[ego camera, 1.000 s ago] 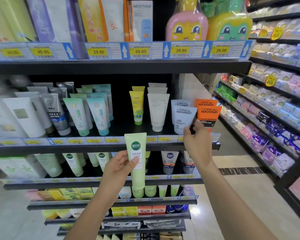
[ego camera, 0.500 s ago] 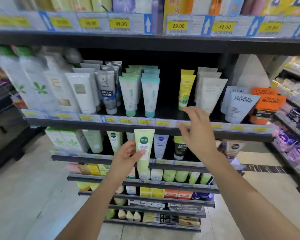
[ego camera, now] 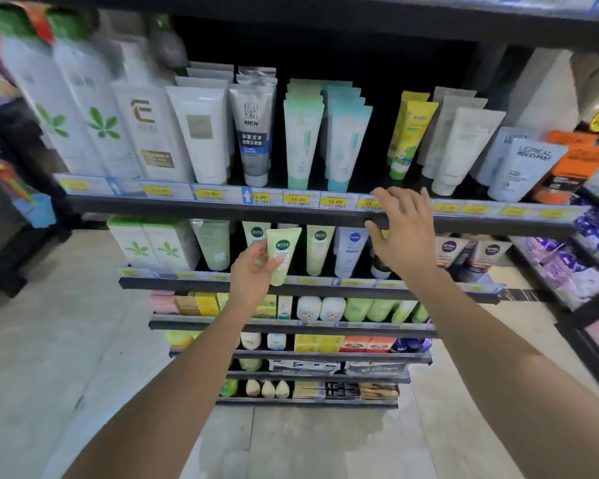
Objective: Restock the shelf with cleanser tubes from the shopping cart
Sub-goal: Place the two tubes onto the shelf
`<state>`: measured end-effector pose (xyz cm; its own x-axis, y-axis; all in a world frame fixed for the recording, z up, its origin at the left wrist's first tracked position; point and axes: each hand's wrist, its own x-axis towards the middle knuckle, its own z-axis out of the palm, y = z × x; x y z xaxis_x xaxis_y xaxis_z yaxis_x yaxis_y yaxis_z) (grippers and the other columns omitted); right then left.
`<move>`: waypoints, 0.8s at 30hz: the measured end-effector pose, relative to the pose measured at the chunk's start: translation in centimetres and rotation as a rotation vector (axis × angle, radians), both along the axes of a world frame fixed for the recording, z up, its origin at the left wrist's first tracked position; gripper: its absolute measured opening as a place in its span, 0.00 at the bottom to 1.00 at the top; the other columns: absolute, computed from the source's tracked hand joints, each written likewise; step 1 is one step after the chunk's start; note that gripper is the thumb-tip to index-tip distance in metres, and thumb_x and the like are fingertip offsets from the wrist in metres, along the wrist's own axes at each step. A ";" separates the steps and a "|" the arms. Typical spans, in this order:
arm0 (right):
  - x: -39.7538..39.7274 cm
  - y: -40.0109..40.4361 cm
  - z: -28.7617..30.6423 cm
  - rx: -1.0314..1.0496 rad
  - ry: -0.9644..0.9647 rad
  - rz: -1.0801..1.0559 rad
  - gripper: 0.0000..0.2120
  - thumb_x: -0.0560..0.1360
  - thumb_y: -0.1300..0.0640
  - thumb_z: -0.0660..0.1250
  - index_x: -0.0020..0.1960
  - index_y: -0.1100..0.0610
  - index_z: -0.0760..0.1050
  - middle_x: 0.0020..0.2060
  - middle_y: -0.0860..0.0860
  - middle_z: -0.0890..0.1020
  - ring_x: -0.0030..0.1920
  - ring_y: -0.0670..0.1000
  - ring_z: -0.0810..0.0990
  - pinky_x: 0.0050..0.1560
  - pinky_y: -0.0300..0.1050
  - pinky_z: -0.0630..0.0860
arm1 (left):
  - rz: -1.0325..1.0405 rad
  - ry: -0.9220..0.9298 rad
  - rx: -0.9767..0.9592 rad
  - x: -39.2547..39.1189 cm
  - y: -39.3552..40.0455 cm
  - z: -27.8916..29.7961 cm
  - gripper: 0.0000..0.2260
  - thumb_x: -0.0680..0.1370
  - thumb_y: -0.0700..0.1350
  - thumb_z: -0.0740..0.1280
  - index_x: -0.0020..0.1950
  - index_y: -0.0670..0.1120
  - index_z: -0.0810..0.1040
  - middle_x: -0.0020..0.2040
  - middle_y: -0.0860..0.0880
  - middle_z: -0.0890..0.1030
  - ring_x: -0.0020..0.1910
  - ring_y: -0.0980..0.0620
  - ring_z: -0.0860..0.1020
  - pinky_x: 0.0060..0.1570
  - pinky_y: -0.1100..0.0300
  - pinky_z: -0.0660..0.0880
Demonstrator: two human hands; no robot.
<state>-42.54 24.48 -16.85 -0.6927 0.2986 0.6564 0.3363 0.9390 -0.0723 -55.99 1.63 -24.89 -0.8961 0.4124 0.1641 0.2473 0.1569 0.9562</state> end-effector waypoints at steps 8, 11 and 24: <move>-0.4 0.2 -0.3 -0.017 0.028 -0.003 0.23 0.74 0.52 0.70 0.68 0.56 0.73 0.60 0.56 0.77 0.62 0.60 0.73 0.77 0.60 0.53 | -0.068 0.057 -0.019 -1.6 1.8 -0.6 0.10 0.79 0.40 0.68 0.61 0.47 0.78 0.52 0.55 0.82 0.49 0.65 0.79 0.53 0.64 0.76; -0.5 0.4 -0.5 -0.011 0.036 -0.002 0.23 0.75 0.52 0.69 0.68 0.55 0.72 0.61 0.55 0.77 0.63 0.60 0.73 0.77 0.60 0.53 | -0.055 0.100 -0.104 -2.1 2.8 -1.2 0.08 0.80 0.41 0.67 0.59 0.46 0.77 0.52 0.50 0.83 0.51 0.54 0.80 0.52 0.61 0.76; -0.7 0.7 -1.0 0.006 0.093 0.033 0.22 0.75 0.52 0.68 0.68 0.56 0.72 0.60 0.56 0.76 0.62 0.61 0.72 0.77 0.61 0.52 | -0.014 0.080 -0.235 -2.4 4.4 -3.0 0.06 0.82 0.39 0.62 0.58 0.43 0.73 0.48 0.48 0.79 0.48 0.50 0.76 0.47 0.58 0.69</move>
<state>-43.27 25.18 -17.83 -0.6381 0.2731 0.7199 0.2976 0.9498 -0.0965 -58.35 6.03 -27.90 -0.8780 0.4600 0.1324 0.3246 0.3689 0.8709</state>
